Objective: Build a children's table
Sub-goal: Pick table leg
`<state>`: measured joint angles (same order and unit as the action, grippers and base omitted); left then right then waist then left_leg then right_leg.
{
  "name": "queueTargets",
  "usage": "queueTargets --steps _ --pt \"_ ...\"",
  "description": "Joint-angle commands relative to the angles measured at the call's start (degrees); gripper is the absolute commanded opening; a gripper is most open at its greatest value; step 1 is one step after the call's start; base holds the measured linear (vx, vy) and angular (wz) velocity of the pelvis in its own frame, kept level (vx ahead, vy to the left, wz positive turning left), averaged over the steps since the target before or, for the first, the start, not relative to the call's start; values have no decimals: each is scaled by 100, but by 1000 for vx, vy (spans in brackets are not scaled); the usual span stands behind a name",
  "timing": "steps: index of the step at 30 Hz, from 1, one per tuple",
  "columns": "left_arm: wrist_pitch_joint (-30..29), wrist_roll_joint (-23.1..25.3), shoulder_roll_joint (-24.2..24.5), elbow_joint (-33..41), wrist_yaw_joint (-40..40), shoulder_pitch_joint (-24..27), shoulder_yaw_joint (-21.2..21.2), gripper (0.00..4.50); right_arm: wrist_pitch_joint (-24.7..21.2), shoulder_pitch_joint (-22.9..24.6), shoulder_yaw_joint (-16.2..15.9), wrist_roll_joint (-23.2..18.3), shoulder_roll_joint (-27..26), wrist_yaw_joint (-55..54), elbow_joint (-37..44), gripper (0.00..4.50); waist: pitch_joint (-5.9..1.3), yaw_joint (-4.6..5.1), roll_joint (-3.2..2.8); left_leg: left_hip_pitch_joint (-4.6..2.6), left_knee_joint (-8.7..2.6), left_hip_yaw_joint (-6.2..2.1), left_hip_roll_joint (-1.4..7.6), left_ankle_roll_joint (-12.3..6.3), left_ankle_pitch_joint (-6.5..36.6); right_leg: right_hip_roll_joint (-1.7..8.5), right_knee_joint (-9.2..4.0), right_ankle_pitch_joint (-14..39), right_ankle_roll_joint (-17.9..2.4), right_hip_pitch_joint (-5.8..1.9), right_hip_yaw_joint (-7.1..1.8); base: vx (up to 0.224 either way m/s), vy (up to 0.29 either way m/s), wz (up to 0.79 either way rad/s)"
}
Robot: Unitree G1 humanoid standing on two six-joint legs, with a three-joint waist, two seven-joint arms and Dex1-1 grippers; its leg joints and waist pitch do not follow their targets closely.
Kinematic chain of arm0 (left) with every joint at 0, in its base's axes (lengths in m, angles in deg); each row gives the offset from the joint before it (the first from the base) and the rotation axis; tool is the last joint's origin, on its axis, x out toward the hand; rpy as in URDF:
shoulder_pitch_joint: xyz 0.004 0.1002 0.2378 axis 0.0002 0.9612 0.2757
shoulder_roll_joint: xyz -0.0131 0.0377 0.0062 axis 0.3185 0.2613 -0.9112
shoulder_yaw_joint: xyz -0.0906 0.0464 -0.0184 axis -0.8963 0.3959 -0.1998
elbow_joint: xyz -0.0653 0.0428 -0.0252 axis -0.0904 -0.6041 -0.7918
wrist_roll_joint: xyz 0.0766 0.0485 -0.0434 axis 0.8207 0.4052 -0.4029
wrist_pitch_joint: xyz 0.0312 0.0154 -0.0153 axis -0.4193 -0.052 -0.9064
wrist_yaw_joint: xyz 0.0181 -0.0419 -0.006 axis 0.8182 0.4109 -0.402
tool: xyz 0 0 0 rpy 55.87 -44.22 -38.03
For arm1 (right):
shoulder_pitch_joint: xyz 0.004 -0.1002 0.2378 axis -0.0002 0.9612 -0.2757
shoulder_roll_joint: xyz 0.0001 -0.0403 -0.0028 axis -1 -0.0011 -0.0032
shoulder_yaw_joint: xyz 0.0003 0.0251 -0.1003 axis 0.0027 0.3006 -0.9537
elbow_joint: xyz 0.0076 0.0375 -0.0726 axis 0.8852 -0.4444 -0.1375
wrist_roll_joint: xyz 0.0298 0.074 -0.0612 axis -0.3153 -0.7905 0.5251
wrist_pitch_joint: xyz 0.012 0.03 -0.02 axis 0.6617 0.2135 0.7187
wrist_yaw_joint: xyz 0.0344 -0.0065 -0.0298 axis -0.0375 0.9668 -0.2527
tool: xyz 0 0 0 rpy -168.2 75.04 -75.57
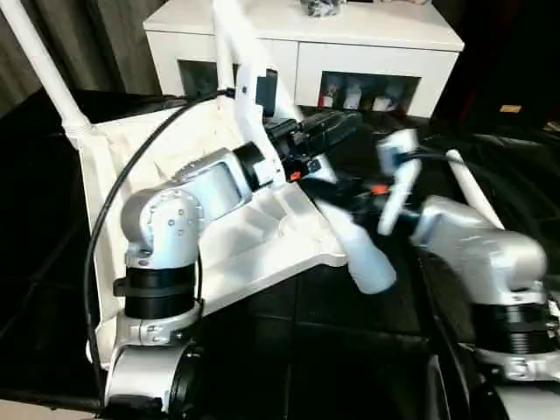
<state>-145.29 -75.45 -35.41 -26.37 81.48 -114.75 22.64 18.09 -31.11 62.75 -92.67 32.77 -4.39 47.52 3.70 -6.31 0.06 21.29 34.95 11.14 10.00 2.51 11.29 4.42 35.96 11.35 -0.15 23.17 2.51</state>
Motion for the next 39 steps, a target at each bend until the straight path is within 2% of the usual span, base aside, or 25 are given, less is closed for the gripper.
queueTargets --steps 1,2,3,4,5,7,9,10,13,14,17,18,19,21,22,23,24,25,27,28,29,30,31,33,39 --pt "28 87 10 -94 -227 -99 -106 191 322 -123 -144 261 -10 -160 60 170 -427 12 101 -61 -373 -120 256 -104 257 361 -404 599 -1160 -296 -239 0 0 0" --pt "58 141 15 -144 -340 -98 -128 191 384 -163 -106 273 -86 -262 29 170 -423 26 112 -59 -378 -120 257 -100 309 354 -405 590 -1155 -298 -244 0 0 0" --pt "102 215 12 -191 -479 -96 -160 191 480 -202 -79 316 -129 -344 13 170 -424 37 153 -64 -381 -114 260 -116 326 352 -411 594 -1144 -298 -244 0 0 0" --pt "124 239 11 -208 -529 -97 -179 191 505 -225 -54 335 -150 -401 1 170 -424 30 127 -70 -384 -124 268 -117 332 360 -402 599 -1145 -295 -244 0 0 0" --pt "156 260 12 -235 -614 -102 -234 191 576 -267 -13 387 -181 -516 -35 170 -422 39 134 -69 -384 -122 266 -105 335 354 -403 591 -1142 -291 -244 0 0 0" --pt "178 241 18 -257 -699 -113 -333 226 706 -316 25 483 -200 -668 -96 170 -426 54 132 -73 -382 -122 260 -73 318 347 -394 527 -1163 -294 -242 0 0 0" --pt "142 173 76 -246 -811 -139 -510 226 806 -386 153 532 -184 -837 -245 170 -428 54 173 -72 -383 -119 264 -74 250 349 -369 321 -1234 -301 -242 0 0 0" --pt "100 182 153 -225 -826 -128 -535 226 821 -404 209 521 -162 -861 -283 170 -426 56 158 -76 -383 -118 261 -69 241 345 -362 258 -1259 -298 -240 0 0 0" --pt "127 244 306 -220 -932 -87 -651 245 864 -382 296 487 -97 -836 -274 170 -425 58 184 -69 -379 -116 252 -102 262 344 -357 226 -1211 -322 -244 0 0 0" --pt "128 230 342 -220 -963 -75 -704 265 879 -362 310 478 -83 -824 -254 170 -428 60 164 -76 -374 -118 252 -113 229 342 -352 178 -1206 -318 -244 0 0 0" --pt "76 77 398 -233 -975 -67 -834 266 907 -296 295 452 -67 -779 -162 170 -425 77 155 -74 -370 -116 248 -127 230 338 -346 113 -1264 -317 -240 0 0 0" --pt "86 45 382 -264 -961 -84 -811 276 923 -250 225 445 -85 -757 -95 170 -427 77 112 -77 -367 -119 249 -130 232 339 -339 94 -1303 -314 -240 0 0 0" --pt "87 38 380 -269 -953 -88 -805 304 924 -246 217 440 -90 -757 -88 170 -426 84 129 -81 -369 -116 255 -127 263 336 -346 92 -1332 -310 -237 0 0 0" --pt "142 13 321 -355 -945 -156 -704 307 931 -210 75 425 -165 -747 -12 170 -430 82 109 -78 -369 -122 256 -128 251 336 -339 33 -1357 -316 -238 0 0 0" --pt "169 8 287 -384 -941 -180 -684 307 925 -197 12 430 -180 -711 8 170 -428 88 124 -78 -369 -118 252 -132 277 335 -345 41 -1363 -317 -238 0 0 0" --pt "178 7 276 -394 -939 -189 -677 309 923 -192 -11 432 -185 -698 15 170 -425 85 97 -76 -373 -122 252 -125 308 340 -349 72 -1369 -318 -240 0 0 0" --pt "212 25 241 -425 -947 -213 -652 344 928 -174 -84 450 -201 -666 37 170 -431 85 97 -82 -370 -125 256 -107 329 342 -351 78 -1369 -321 -240 0 0 0" --pt "243 49 212 -453 -944 -226 -624 344 931 -159 -151 477 -220 -660 55 170 -428 90 105 -77 -374 -124 256 -104 343 342 -357 76 -1374 -326 -241 0 0 0" --pt "263 35 113 -509 -922 -254 -571 350 921 -120 -303 549 -242 -632 86 170 -435 100 63 -74 -373 -137 256 -79 359 341 -345 6 -1384 -333 -239 0 0 0" --pt "263 8 89 -516 -909 -254 -560 350 932 -102 -369 588 -255 -631 99 170 -438 106 65 -78 -371 -137 259 -71 349 341 -343 -58 -1398 -334 -239 0 0 0" --pt "252 -56 22 -543 -914 -272 -581 385 944 -84 -455 642 -260 -625 112 170 -438 108 71 -78 -370 -134 260 -73 338 337 -345 -99 -1401 -331 -240 0 0 0" --pt "282 -33 3 -582 -919 -277 -553 393 968 -75 -518 680 -279 -639 126 170 -435 104 41 -79 -372 -141 256 -56 358 339 -342 -122 -1417 -336 -238 0 0 0" --pt "306 -10 0 -611 -917 -276 -533 393 984 -71 -558 701 -298 -654 132 170 -434 118 61 -74 -373 -138 252 -50 390 333 -350 -118 -1419 -338 -237 0 0 0" --pt "391 122 25 -803 -998 -275 -522 394 1015 -64 -656 736 -351 -693 178 170 -433 121 48 -74 -376 -140 249 -48 441 335 -357 -75 -1420 -341 -239 0 0 0" --pt "419 183 57 -875 -1096 -259 -571 352 1075 -85 -700 786 -433 -799 135 170 -439 119 38 -86 -382 -148 261 -9 475 339 -344 -131 -1435 -341 -238 0 0 0"
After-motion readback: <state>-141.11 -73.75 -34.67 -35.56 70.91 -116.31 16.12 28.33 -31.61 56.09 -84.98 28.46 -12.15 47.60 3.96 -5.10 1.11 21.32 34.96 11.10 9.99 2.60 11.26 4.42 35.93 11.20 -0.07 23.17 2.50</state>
